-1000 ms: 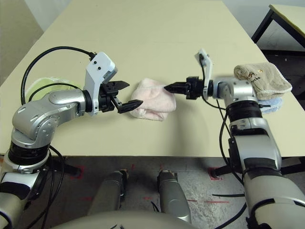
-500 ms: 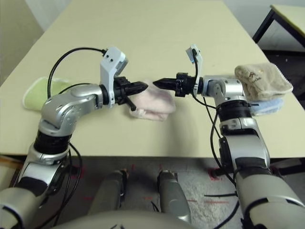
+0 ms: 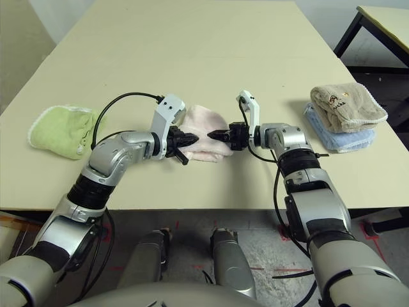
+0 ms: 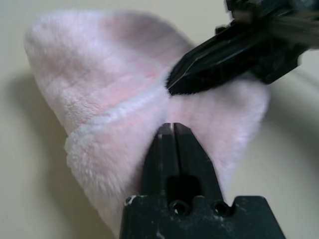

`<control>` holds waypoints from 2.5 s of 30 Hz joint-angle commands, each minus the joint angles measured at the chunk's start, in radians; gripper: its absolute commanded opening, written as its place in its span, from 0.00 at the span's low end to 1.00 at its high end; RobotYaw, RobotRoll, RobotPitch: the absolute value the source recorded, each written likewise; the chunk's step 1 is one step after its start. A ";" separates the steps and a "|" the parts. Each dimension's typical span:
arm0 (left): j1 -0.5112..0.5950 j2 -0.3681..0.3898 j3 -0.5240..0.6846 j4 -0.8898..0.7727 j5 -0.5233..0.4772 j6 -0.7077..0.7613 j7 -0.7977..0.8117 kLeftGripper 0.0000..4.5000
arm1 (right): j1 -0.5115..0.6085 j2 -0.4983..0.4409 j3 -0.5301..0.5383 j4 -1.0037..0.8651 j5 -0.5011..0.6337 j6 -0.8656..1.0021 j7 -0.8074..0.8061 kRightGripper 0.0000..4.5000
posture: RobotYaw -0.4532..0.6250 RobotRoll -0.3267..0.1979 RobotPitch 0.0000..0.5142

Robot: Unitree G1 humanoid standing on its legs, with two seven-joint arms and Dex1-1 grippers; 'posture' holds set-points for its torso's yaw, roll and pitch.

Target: Fold the towel and set it aside.

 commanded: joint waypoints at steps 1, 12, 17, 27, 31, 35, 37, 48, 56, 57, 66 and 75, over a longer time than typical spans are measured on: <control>0.003 0.001 0.117 -0.148 -0.065 0.105 0.028 0.30 | 0.018 -0.031 -0.038 -0.057 0.031 -0.002 0.034 0.39 | 0.52 0.62 0.18; 0.019 0.002 0.297 -0.170 -0.129 0.307 0.115 0.99 | 0.097 -0.189 -0.081 -0.260 0.102 0.024 0.127 1.00 | 0.48 0.62 0.24; 0.027 -0.016 0.277 -0.023 -0.108 0.265 0.129 0.99 | 0.132 -0.223 -0.096 -0.342 0.129 0.033 0.120 1.00 | 0.44 0.62 0.25; -0.032 -0.128 0.329 0.152 -0.150 0.304 0.136 0.99 | 0.248 -0.288 -0.096 -0.443 0.115 0.009 0.107 1.00 | 0.42 0.62 0.26; -0.036 -0.179 0.338 0.178 -0.162 0.336 0.145 0.99 | 0.295 -0.320 -0.076 -0.435 0.074 -0.088 0.121 1.00 | 0.41 0.62 0.24; -0.009 -0.209 0.338 0.153 -0.167 0.368 0.150 0.95 | 0.311 -0.312 -0.079 -0.411 0.055 -0.152 0.106 1.00 | 0.41 0.62 0.20; 0.006 -0.216 0.337 0.137 -0.151 0.349 0.167 0.85 | 0.302 -0.302 -0.078 -0.391 0.046 -0.182 0.099 1.00 | 0.41 0.62 0.21; 0.081 -0.250 0.518 -0.179 -0.157 0.190 0.336 0.01 | 0.186 -0.251 -0.053 -0.265 0.032 -0.275 0.140 1.00 | 0.51 0.62 0.21; 0.127 -0.312 0.696 -0.480 -0.172 0.149 0.534 0.01 | 0.062 -0.201 -0.016 -0.132 0.008 -0.373 0.244 1.00 | 0.61 0.62 0.22; 0.124 -0.317 0.717 -0.500 -0.171 0.141 0.558 0.01 | 0.043 -0.188 -0.011 -0.112 0.003 -0.380 0.249 1.00 | 0.63 0.62 0.21; 0.064 -0.211 0.863 -0.385 -0.154 -0.028 0.651 0.01 | -0.044 -0.117 0.027 0.046 -0.057 -0.485 0.288 1.00 | 0.69 0.62 0.20; 0.140 -0.166 0.963 -0.272 -0.192 -0.040 0.704 0.08 | -0.053 -0.104 0.024 0.070 -0.079 -0.505 0.301 1.00 | 0.69 0.62 0.22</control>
